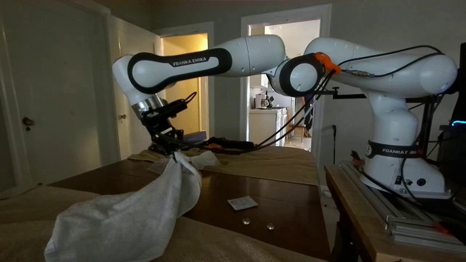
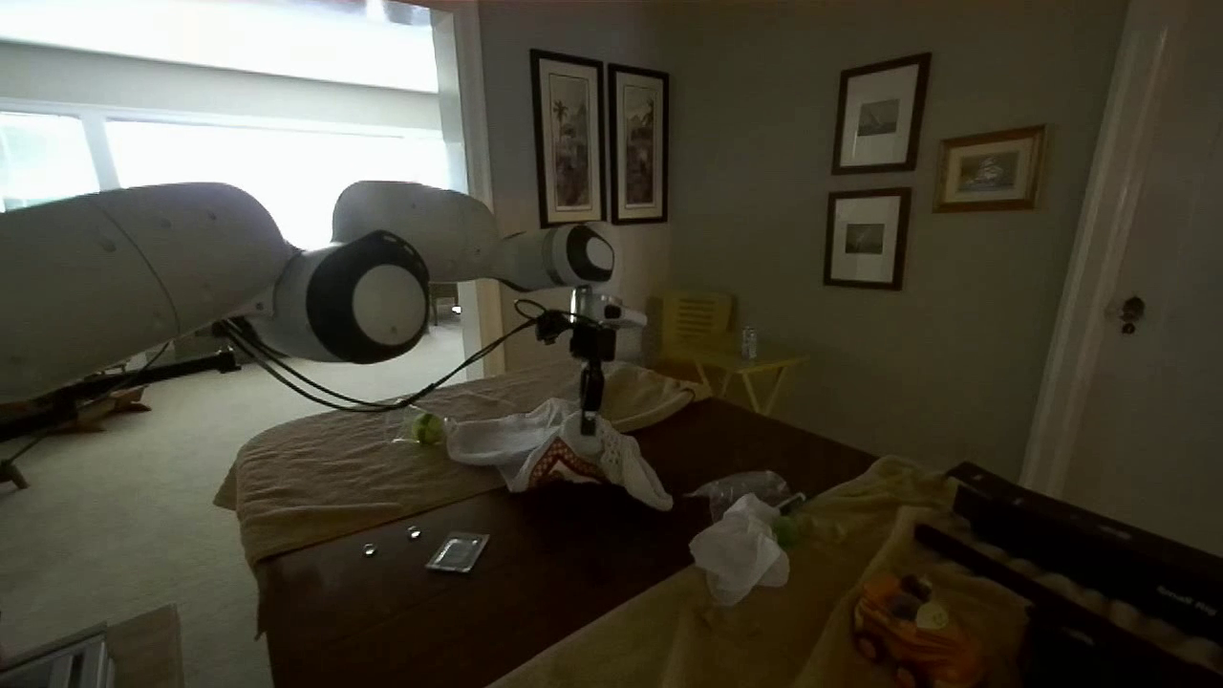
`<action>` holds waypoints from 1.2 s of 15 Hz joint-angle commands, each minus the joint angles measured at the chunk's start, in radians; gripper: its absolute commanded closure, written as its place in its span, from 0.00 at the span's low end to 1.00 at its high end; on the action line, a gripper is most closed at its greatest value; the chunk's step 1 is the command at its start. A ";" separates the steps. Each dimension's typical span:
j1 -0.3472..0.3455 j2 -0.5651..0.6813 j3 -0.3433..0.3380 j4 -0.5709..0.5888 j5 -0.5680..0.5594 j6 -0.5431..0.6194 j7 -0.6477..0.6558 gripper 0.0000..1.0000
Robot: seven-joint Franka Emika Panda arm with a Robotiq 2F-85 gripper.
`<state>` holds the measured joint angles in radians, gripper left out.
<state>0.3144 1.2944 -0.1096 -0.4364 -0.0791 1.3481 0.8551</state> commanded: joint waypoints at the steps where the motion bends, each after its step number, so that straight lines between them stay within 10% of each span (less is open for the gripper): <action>1: 0.018 -0.039 0.001 -0.012 -0.010 -0.083 0.084 0.98; 4: 0.031 -0.039 0.015 -0.013 0.002 -0.125 0.142 0.94; 5: 0.036 -0.037 0.019 -0.012 0.005 -0.134 0.163 0.68; 14: 0.078 -0.039 0.040 -0.014 0.001 -0.176 0.270 0.12; 18: 0.121 -0.021 0.028 -0.006 -0.054 -0.064 0.124 0.00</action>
<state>0.3995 1.2713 -0.0769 -0.4423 -0.0821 1.2163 1.0729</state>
